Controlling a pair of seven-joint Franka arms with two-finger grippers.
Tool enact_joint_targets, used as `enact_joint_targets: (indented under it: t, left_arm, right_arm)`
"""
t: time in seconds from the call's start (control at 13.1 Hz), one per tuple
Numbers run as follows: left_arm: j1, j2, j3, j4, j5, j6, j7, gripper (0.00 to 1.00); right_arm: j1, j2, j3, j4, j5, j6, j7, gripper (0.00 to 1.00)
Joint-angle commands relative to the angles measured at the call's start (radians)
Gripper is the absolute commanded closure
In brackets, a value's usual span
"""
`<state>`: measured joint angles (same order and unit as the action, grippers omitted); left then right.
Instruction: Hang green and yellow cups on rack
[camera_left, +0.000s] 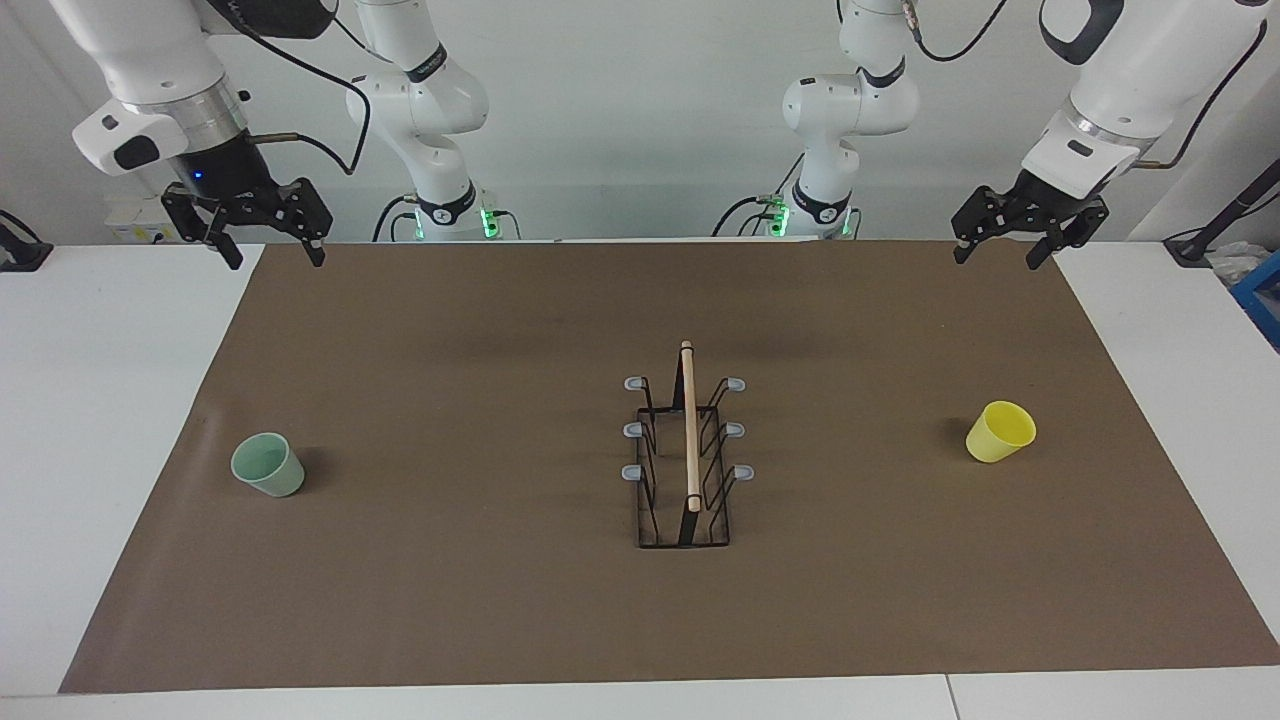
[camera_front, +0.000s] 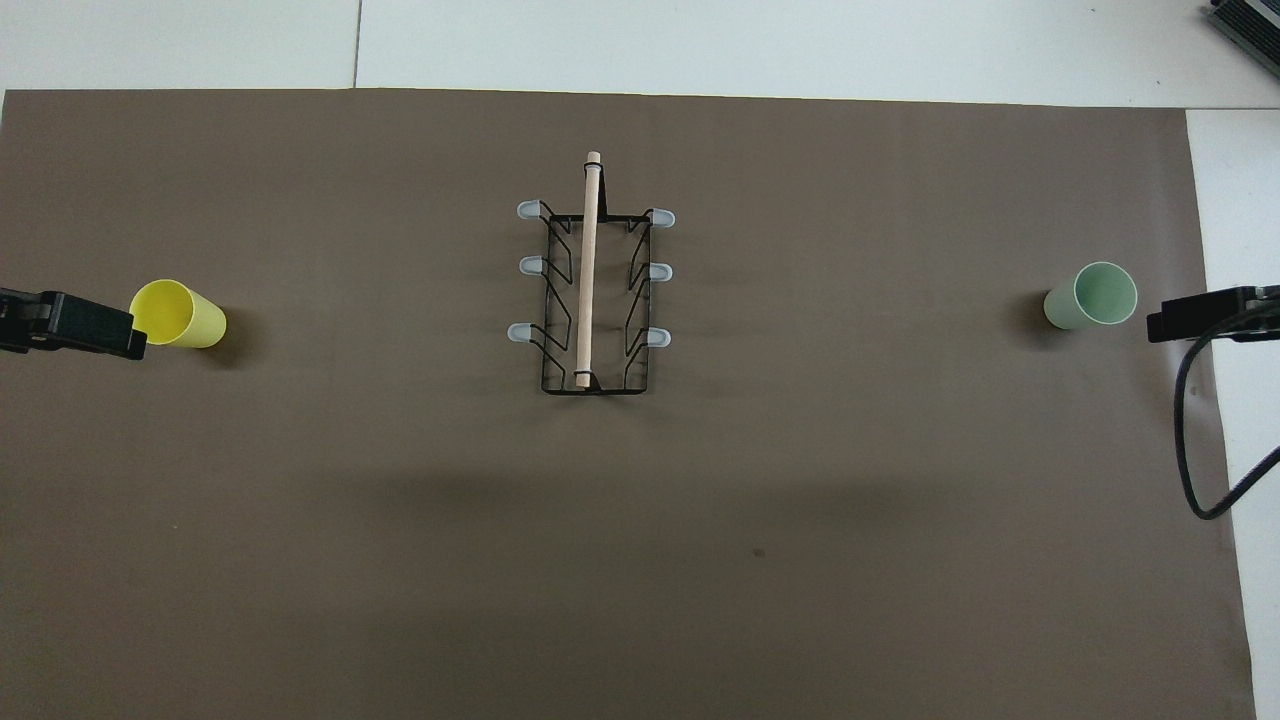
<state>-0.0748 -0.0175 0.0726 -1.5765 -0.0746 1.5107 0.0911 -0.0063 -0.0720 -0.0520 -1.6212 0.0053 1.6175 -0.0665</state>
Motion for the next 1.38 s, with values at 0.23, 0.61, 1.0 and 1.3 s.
enact_joint_targets:
  t: [0.23, 0.61, 1.0, 1.3]
  left_arm:
    - [-0.02, 0.129, 0.122, 0.131, -0.13, -0.096, -0.239, 0.0]
    - [-0.025, 0.227, 0.211, 0.206, -0.275, -0.104, -0.542, 0.0]
    - [-0.026, 0.335, 0.311, 0.263, -0.402, -0.138, -0.804, 0.0]
    - [-0.029, 0.396, 0.378, 0.309, -0.479, -0.124, -0.942, 0.0]
  right_arm:
    - [-0.004, -0.023, 0.003, -0.031, 0.013, 0.025, -0.018, 0.0]
    - [0.028, -0.008, 0.009, -0.054, -0.039, 0.021, -0.021, 0.0]
    - [0.078, 0.053, 0.009, -0.105, -0.156, 0.025, -0.088, 0.0]
    - [0.107, 0.075, 0.009, -0.189, -0.252, 0.116, -0.18, 0.0]
